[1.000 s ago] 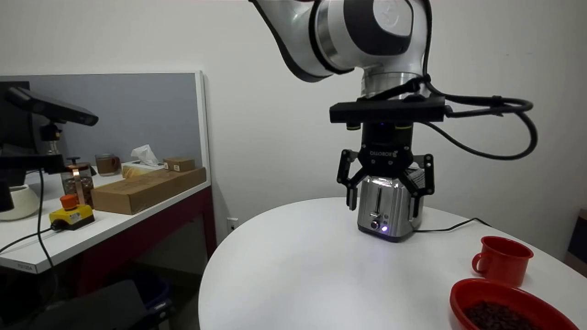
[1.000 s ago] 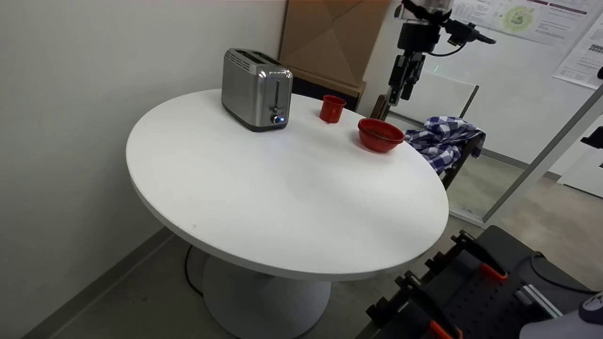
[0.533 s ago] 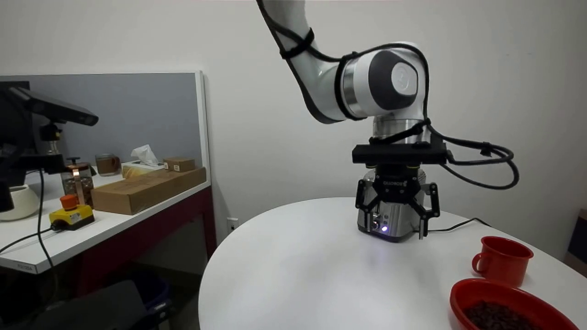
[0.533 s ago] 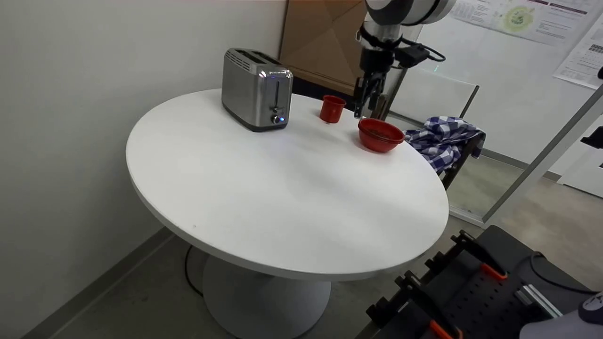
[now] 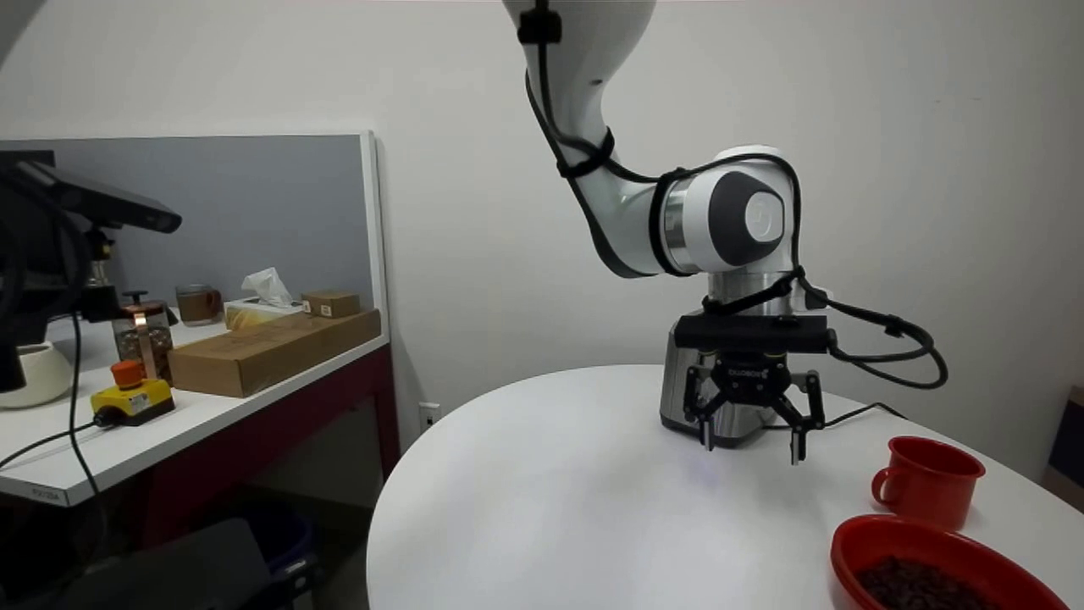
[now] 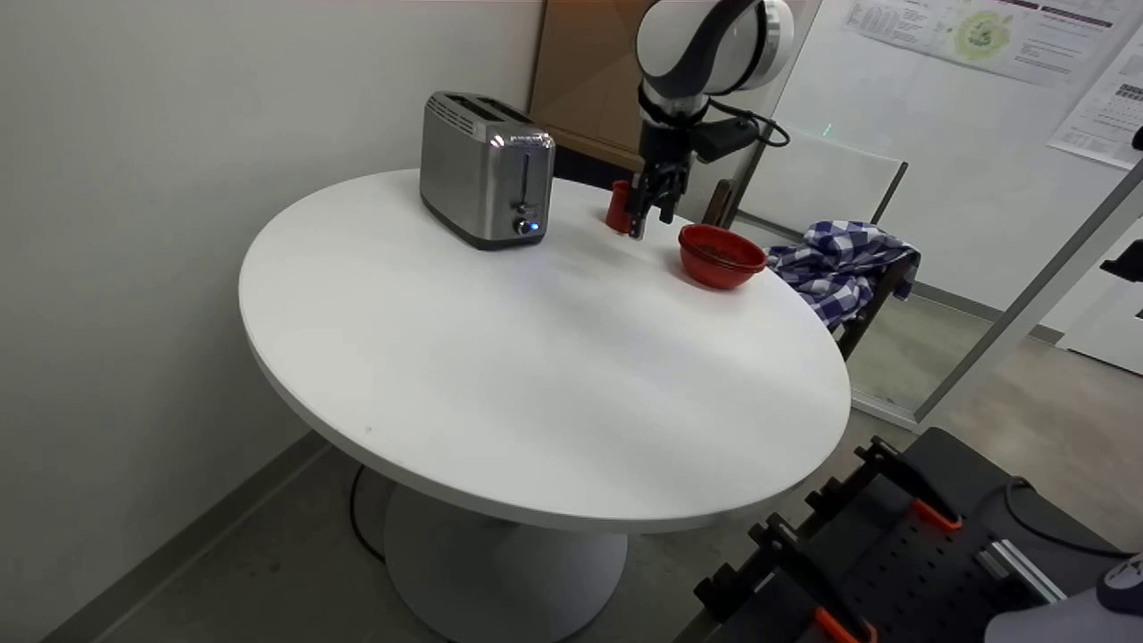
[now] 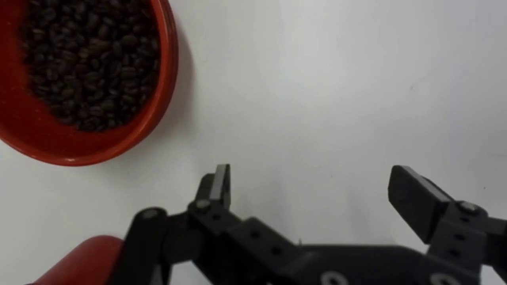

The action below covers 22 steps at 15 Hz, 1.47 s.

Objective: Release the lever on the toaster upwards

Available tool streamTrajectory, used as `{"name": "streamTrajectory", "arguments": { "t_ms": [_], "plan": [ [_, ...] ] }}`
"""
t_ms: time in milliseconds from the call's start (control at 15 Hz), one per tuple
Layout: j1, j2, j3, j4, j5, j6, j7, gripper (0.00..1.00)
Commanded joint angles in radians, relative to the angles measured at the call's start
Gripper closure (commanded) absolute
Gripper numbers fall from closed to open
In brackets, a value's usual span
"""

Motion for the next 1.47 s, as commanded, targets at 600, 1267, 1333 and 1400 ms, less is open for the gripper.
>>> {"name": "streamTrajectory", "arguments": {
  "t_ms": [600, 1267, 1333, 1400],
  "plan": [
    [0.035, 0.158, 0.001, 0.163, -0.012, 0.125, 0.186, 0.0],
    [0.042, 0.217, 0.008, 0.182, 0.001, 0.276, 0.202, 0.0],
    [0.043, 0.22, 0.009, 0.183, 0.004, 0.29, 0.204, 0.0],
    [0.044, 0.223, 0.011, 0.184, 0.006, 0.3, 0.206, 0.0]
  ]
}}
